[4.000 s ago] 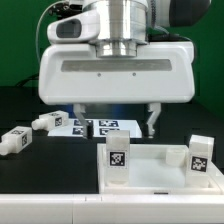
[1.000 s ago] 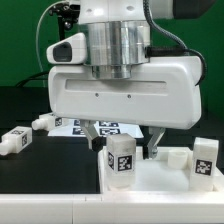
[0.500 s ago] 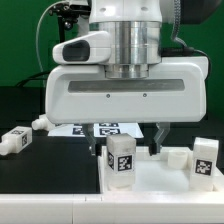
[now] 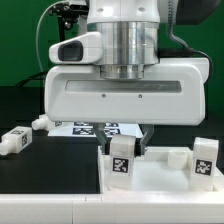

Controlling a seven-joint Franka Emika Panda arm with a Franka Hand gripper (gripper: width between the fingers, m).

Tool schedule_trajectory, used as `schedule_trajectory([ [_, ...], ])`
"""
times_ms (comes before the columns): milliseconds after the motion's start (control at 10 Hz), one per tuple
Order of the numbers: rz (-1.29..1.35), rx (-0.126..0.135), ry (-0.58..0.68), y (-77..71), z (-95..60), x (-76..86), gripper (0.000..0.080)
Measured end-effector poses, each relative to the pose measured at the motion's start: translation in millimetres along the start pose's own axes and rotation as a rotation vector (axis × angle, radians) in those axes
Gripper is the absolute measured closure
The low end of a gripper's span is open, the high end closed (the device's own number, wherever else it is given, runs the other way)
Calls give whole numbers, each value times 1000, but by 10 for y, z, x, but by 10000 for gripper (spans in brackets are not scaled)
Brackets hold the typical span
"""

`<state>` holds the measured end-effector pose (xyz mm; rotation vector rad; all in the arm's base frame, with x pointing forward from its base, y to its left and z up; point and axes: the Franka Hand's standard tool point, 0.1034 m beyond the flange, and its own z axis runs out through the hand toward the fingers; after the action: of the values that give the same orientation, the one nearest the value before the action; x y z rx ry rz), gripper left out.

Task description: Assemble square table

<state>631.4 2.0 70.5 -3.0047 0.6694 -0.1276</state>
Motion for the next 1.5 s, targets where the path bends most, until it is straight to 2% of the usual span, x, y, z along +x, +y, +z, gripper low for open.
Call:
schedule_trajectory([
  [200, 338, 7, -3, -4, 7, 9, 515],
  [400, 744, 32, -23, -17, 16, 18, 514],
  [500, 917, 32, -26, -27, 19, 23, 514],
  [600, 941, 32, -26, -26, 19, 24, 514],
  [700, 927, 31, -26, -27, 21, 19, 514],
  [800, 795, 23, -25, -20, 25, 9, 514],
  [900, 616, 14, -29, -17, 33, -13, 348],
  [1000, 436, 21, -18, -29, 27, 2, 221],
  [1100, 280, 20, -15, -28, 18, -15, 172],
  [1400, 91, 19, -10, 2, 17, -32, 153],
  [1500, -13, 10, -7, 6, 10, -23, 151],
])
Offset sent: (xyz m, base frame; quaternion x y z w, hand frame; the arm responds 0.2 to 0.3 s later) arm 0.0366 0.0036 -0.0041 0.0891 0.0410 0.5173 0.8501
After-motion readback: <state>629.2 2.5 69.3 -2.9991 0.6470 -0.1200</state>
